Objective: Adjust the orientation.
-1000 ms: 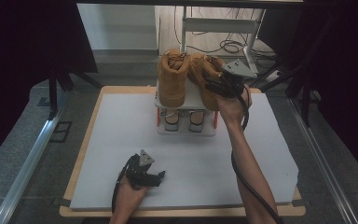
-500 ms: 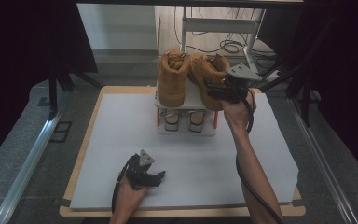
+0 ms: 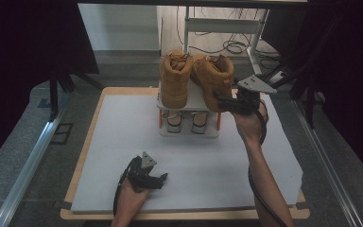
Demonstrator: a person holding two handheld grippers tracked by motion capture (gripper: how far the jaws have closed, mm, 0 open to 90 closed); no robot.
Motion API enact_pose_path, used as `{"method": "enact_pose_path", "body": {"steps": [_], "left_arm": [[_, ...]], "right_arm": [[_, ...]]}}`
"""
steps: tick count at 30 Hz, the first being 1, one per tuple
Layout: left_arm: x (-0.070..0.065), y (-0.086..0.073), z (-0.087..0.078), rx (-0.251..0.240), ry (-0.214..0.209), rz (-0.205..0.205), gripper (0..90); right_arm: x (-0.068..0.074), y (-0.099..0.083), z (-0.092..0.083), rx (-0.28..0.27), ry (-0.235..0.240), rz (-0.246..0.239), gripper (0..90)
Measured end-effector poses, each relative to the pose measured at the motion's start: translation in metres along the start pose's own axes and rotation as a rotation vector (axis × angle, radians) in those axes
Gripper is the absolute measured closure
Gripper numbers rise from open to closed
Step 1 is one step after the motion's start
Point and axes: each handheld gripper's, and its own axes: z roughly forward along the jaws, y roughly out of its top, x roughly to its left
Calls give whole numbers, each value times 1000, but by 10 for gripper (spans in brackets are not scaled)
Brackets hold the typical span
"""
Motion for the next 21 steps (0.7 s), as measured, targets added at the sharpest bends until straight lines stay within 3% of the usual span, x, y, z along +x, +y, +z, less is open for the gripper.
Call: {"method": "enact_pose_path", "body": {"steps": [16,21], "left_arm": [[0,0,0,2,0,1,143],[0,0,0,5,0,3,143]], "right_arm": [[-8,-27,-27,32,68,18,141],[-10,-34,-33,44,53,40,269]]}}
